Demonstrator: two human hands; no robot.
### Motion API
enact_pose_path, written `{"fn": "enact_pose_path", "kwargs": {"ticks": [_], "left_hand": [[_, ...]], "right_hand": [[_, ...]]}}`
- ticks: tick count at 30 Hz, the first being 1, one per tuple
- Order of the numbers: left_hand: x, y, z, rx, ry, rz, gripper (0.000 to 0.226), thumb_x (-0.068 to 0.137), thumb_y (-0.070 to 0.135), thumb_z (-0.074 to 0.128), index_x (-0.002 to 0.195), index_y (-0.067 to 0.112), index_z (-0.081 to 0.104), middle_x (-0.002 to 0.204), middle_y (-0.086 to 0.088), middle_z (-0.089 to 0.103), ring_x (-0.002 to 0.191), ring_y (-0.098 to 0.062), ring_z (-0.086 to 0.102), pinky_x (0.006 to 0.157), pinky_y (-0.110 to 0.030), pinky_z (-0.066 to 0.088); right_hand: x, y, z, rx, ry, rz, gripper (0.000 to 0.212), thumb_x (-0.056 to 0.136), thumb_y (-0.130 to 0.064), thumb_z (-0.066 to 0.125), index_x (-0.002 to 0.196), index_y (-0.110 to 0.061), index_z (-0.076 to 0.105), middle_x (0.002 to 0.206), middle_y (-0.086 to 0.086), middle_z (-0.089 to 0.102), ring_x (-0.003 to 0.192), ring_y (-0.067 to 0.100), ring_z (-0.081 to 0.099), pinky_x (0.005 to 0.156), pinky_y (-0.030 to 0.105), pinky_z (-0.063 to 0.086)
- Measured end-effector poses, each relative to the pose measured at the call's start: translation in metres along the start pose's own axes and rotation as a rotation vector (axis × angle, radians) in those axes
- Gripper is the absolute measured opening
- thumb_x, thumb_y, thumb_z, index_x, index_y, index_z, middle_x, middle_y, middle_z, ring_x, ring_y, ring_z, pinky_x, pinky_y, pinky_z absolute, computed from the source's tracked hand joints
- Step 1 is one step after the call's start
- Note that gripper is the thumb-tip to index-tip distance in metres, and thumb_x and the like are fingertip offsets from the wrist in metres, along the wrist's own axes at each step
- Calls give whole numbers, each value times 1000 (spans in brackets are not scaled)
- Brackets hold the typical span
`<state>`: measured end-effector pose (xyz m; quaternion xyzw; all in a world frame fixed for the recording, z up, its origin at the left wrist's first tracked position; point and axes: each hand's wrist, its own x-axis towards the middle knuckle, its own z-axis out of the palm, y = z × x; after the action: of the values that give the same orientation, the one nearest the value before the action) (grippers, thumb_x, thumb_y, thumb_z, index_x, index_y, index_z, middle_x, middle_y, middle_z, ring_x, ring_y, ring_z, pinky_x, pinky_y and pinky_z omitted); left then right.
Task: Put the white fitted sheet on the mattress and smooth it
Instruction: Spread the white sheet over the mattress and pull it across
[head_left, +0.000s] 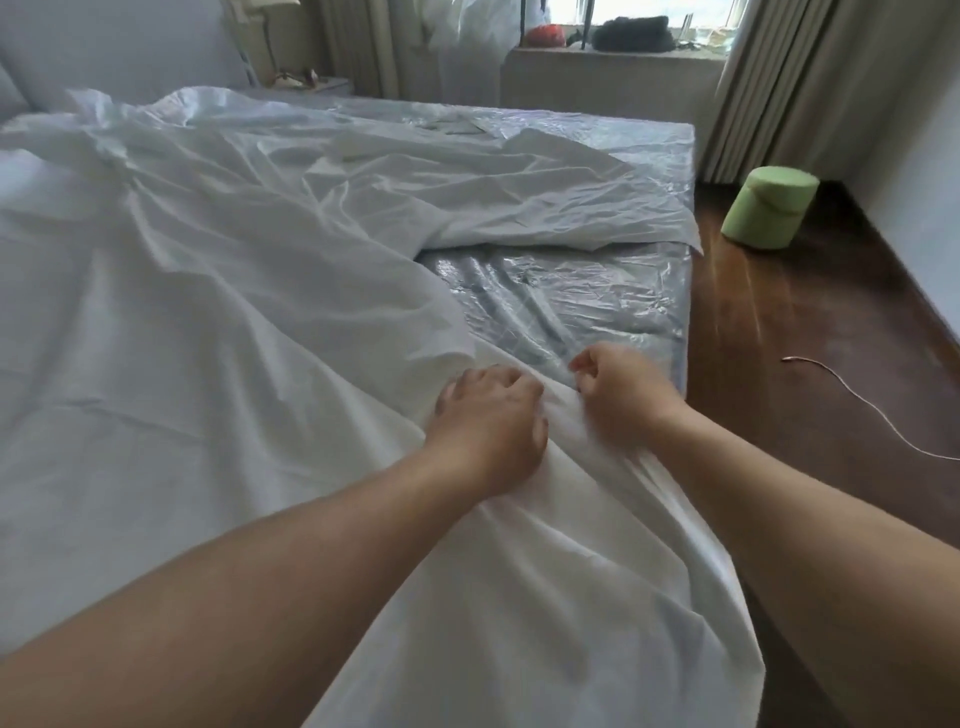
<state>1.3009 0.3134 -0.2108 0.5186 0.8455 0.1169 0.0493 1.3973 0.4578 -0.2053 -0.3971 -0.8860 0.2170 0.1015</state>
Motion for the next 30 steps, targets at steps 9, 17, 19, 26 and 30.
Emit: {"fn": "enact_pose_path", "kwargs": {"ticks": [9,17,19,26,30], "left_hand": [[-3,-9,19,54,10,-152,45,100,50,44,137,26,54,145,5,48,135,-22,40,113,-39,31],[-20,27,16,63,17,-350,40,100,44,45,135,27,55,146,6,52,131,-24,49,110,-36,38],[-25,42,15,68,-9,-401,40,96,44,44,131,30,56,144,7,54,128,-26,52,107,-39,43],[-30,109,2,56,-142,-504,33,94,42,46,119,26,61,133,0,61,121,-30,54,96,-41,49],[-13,165,-8,-179,2,-443,43,100,46,49,133,24,63,134,-2,64,122,-25,59,102,-38,48]], "right_hand": [[34,-18,1,-167,-346,-269,37,93,-50,66,94,-14,70,90,7,71,77,20,58,66,30,41],[37,54,-26,602,-249,3,26,90,-34,66,78,-11,64,65,5,58,56,23,52,54,31,40],[32,90,-38,773,-187,116,28,84,-39,66,80,-11,63,68,8,58,58,24,53,54,35,41],[8,218,-87,933,88,437,43,75,-45,63,92,-6,68,87,14,65,78,30,60,68,43,48],[-24,201,-126,960,194,257,34,90,-40,60,90,-7,62,80,5,62,75,26,57,66,40,47]]}}
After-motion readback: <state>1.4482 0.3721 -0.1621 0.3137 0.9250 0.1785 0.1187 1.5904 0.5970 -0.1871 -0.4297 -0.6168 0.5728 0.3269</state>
